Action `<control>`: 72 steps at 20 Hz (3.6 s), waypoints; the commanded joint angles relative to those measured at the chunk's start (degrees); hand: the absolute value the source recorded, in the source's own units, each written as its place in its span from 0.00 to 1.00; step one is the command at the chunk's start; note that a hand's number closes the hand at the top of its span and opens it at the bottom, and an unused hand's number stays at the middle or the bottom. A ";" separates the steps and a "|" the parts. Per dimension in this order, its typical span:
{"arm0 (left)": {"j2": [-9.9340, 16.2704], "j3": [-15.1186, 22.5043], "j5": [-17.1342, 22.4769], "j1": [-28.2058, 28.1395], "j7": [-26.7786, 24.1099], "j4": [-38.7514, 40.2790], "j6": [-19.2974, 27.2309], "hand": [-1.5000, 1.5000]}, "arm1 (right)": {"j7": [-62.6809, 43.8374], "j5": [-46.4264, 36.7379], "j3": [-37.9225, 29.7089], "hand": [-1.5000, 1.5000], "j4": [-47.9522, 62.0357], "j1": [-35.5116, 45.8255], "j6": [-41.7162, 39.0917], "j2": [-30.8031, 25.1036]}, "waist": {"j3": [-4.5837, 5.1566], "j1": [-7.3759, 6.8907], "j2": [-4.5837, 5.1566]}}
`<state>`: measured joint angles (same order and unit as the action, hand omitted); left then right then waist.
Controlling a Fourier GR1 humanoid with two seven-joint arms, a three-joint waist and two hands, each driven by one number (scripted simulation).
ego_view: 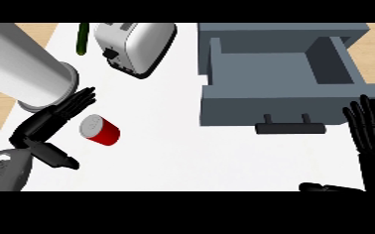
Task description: Pick up the can, place it into the drawer and close the drawer
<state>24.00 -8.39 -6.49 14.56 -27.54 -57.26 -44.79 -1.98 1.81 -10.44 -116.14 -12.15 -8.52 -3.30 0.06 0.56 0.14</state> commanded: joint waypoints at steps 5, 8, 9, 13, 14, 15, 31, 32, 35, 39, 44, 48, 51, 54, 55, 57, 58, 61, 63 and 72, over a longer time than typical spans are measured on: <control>1.26 4.54 -5.25 1.96 -16.36 12.03 -0.92 0.00 | 1.79 1.25 -1.09 0.00 0.77 -1.48 -2.03 -0.57 | 0.05 0.48 0.11; 3.93 4.74 -5.69 6.38 -18.22 19.57 -1.58 0.00 | 2.04 -0.66 1.00 0.00 -0.65 -2.02 -0.89 1.25 | 0.10 0.97 0.29; 2.38 5.31 -5.75 6.50 -18.00 19.30 0.16 0.00 | 3.04 1.76 -1.45 0.00 -1.03 -2.96 -2.10 0.14 | 0.05 0.79 0.14; 2.11 7.33 -7.23 8.04 -21.28 23.93 2.52 0.00 | 3.02 -0.26 -0.07 0.00 1.74 -0.25 -1.37 0.49 | 0.09 0.82 0.34; 4.06 6.38 -5.03 7.07 -19.29 22.31 -0.51 0.00 | -1.13 1.43 -0.15 0.00 -5.39 -4.24 -1.62 0.65 | 0.04 0.61 0.00; 2.15 6.97 -5.27 7.15 -18.85 23.24 1.22 0.00 | 2.03 0.33 -1.54 0.00 1.45 -0.01 -1.14 -0.20 | 0.01 0.17 0.10; 0.75 10.89 -7.22 13.70 -24.78 33.48 4.55 0.00 | -0.17 4.32 -4.42 0.00 -1.39 -1.43 -3.13 -1.69 | 0.01 0.45 0.12; 1.39 9.95 -6.60 14.94 -24.59 36.05 4.51 0.00 | -3.83 4.15 -1.63 0.00 -8.55 -4.59 -3.08 -0.37 | 0.10 1.15 0.17; -0.54 11.37 -7.53 14.17 -25.79 35.35 6.44 0.00 | -0.33 1.98 -1.14 0.00 -3.56 -3.38 -3.08 0.18 | 0.03 0.46 0.13; -2.25 13.02 -8.50 12.12 -27.54 35.16 8.29 0.00 | -1.08 1.97 -1.06 0.00 -7.13 -5.06 -2.09 1.46 | 0.01 0.30 -0.01; -4.49 13.24 -7.87 16.02 -23.93 35.55 8.30 0.00 | -5.80 1.07 0.75 0.00 -9.07 -3.57 -1.36 1.46 | 0.01 0.13 -0.05; -6.68 15.16 -8.96 14.13 -25.96 35.28 9.53 0.00 | -3.83 6.28 -3.61 0.00 -8.73 -5.12 -3.34 0.37 | -0.01 0.25 -0.09; -4.50 14.35 -8.07 16.05 -26.58 36.17 7.17 1.00 | -2.31 4.76 -3.23 0.00 -7.20 -4.87 -3.15 0.98 | -0.01 0.27 0.01; -6.76 14.92 -7.04 16.81 -23.08 33.58 6.51 1.00 | -6.78 5.02 -3.19 0.00 -9.67 -3.52 -2.05 0.34 | -0.03 -0.17 -0.17; -6.32 14.51 -6.27 17.65 -23.35 34.82 4.37 1.00 | -4.51 2.43 -2.11 0.00 -6.70 -1.11 -0.92 1.16 | -0.01 -0.18 0.03; -7.05 15.18 -5.61 15.74 -24.33 33.05 3.25 1.00 | -5.25 3.48 -1.94 0.00 -7.52 -0.83 -1.33 1.06 | -0.02 -0.40 -0.08; -6.39 13.80 -4.03 17.01 -21.33 34.08 2.12 1.00 | -3.01 5.16 -3.45 0.00 -8.72 -5.74 -3.76 0.71 | -0.05 0.27 -0.15; -8.68 16.25 -5.30 13.96 -24.10 31.07 5.09 1.00 | -7.86 5.18 -3.61 0.00 -10.95 -2.69 -1.96 -0.15 | 0.01 -0.05 -0.12; -6.16 16.27 -3.51 13.15 -22.76 28.35 0.25 1.00 | -0.56 4.01 -3.63 0.00 -6.89 -5.85 -3.68 1.57 | -0.09 -0.36 -0.28; -12.21 -5.74 13.81 12.47 -9.16 28.20 36.99 1.00 | -4.41 5.22 -4.14 0.00 -10.03 -6.40 -2.52 1.83 | -0.16 -1.74 -0.69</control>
<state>13.83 -8.34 2.82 27.54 -37.98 -27.62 -17.34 -5.62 6.73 -14.62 -125.25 -17.95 -11.28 -1.85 -0.07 -0.92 -0.38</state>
